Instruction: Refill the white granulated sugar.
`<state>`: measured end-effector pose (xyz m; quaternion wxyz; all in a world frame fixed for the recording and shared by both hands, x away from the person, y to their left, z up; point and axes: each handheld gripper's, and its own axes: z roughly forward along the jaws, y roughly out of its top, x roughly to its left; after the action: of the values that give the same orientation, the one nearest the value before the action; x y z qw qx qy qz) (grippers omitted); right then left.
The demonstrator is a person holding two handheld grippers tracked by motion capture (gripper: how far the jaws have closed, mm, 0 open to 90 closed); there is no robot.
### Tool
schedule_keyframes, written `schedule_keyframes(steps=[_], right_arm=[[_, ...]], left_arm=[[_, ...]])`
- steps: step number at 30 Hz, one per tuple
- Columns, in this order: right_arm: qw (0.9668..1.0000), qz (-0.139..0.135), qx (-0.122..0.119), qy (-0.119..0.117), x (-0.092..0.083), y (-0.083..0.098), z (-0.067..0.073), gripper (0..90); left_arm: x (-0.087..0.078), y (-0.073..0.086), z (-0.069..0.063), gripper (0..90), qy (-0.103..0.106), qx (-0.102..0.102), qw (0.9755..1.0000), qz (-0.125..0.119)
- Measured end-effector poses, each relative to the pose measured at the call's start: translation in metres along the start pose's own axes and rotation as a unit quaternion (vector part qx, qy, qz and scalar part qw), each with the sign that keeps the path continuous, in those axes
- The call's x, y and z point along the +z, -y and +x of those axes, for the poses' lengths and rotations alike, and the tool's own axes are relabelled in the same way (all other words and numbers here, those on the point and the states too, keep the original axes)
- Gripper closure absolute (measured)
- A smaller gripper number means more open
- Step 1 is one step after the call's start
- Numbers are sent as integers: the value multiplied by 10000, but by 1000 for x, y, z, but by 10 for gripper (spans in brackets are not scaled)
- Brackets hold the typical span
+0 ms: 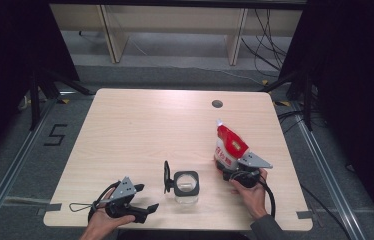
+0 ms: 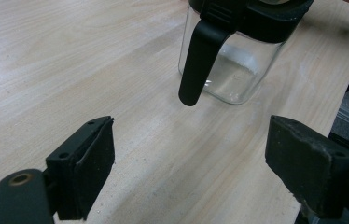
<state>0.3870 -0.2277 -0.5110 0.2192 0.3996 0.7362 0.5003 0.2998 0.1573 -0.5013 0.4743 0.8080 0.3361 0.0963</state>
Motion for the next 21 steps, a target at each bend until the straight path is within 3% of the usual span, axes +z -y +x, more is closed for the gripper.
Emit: schedule_keyframes(steps=[1,3,4,6,10,12,13,14,15,16,17,18,19,21], right_arm=[[9997,-6,-233,35,0,0,-3,355],[10000,65,-43,-32,-4,0,3,358],[9999,69,-146,-39,-5,0,2,359],[9994,82,-305,-170,-8,0,0,361],[9994,58,-296,-175,-14,2,4,364],[9993,116,-187,-299,-17,2,8,365],[9981,-44,-523,-311,-15,1,4,366],[9980,-48,-584,-242,-18,1,4,366],[9984,-26,-481,-287,-19,2,6,366],[9973,-28,-689,-265,-21,1,3,367],[9974,-16,-666,-273,-22,2,3,367],[9985,-35,-474,-282,-25,3,7,368],[9968,-87,-765,-225,-26,2,2,368],[9970,-162,-738,-194,-32,1,3,368]], left_arm=[[-1,0,0,153,-33,48,10000,-7],[-2,0,2,152,3,97,9999,28],[-2,0,3,153,1,184,9998,20],[-1,0,4,153,10,150,9999,-16],[-3,-1,3,153,-11,151,9999,35],[-3,-1,3,153,-24,171,9998,39],[-3,-1,2,153,-5,77,10000,-3],[-3,0,3,153,-15,46,10000,53],[-4,-1,5,153,-23,197,9998,73],[-4,-1,5,153,-19,214,9997,72],[-4,-1,5,153,-3,193,9998,58],[-3,0,2,153,-3,0,10000,-2],[-4,0,3,153,-16,66,10000,49],[-4,-1,4,153,-33,122,9999,29]])
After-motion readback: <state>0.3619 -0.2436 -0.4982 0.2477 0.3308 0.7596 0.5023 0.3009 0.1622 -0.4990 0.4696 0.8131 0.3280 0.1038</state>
